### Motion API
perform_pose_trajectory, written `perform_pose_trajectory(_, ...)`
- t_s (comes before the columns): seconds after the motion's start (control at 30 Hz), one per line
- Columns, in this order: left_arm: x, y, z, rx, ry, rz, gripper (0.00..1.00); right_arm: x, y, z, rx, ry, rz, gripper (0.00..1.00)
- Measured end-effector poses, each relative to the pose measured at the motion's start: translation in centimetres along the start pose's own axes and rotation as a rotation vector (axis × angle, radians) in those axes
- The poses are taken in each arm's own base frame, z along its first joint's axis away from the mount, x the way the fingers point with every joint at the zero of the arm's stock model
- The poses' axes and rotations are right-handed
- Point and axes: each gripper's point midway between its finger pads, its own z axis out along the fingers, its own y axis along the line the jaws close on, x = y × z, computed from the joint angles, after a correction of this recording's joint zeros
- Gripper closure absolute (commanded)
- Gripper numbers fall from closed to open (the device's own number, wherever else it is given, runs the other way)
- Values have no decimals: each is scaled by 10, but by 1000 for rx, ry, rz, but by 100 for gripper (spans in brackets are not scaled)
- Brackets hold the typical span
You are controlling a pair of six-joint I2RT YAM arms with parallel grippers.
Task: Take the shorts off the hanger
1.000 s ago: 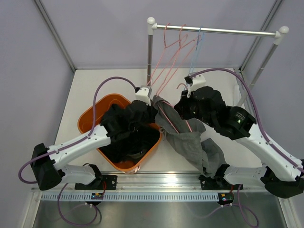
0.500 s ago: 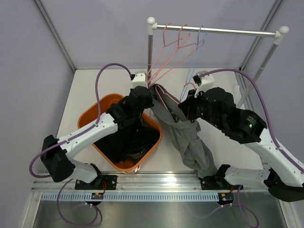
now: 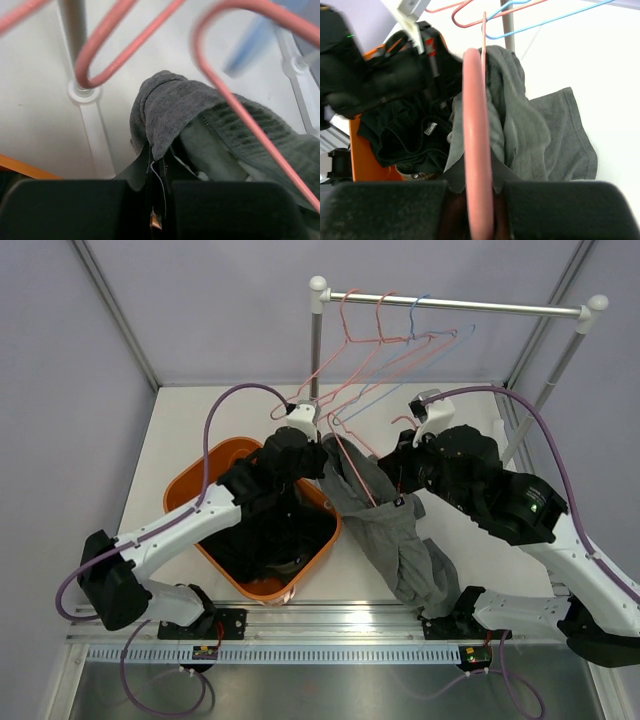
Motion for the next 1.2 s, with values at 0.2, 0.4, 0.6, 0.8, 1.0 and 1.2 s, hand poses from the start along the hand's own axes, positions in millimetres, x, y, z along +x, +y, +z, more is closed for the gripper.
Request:
perform_pose_trajectory(0.2, 11, -56, -50, 237, 20, 136, 100, 2, 4, 19, 15, 28, -36, 100)
perform_pose_trajectory(0.4, 25, -100, -108, 451, 11, 264, 100, -24, 13, 26, 3, -23, -61, 100)
perform_pose_trajectory(0.6, 4, -96, -145, 506, -60, 273, 100, -58, 22, 26, -5, -92, -82, 100)
perform_pose_trajectory(0.8, -38, -86, -169, 462, -149, 282, 100, -100, 18, 9, 37, -202, -108, 100)
perform_pose_trajectory(1.0, -139, -90, -216, 416, -351, 255, 100, -133, 0, -23, 117, -313, -110, 100)
perform_pose_trajectory(1.2, -236, -79, -276, 365, -607, 186, 100, -139, -19, -55, 164, -372, -88, 100)
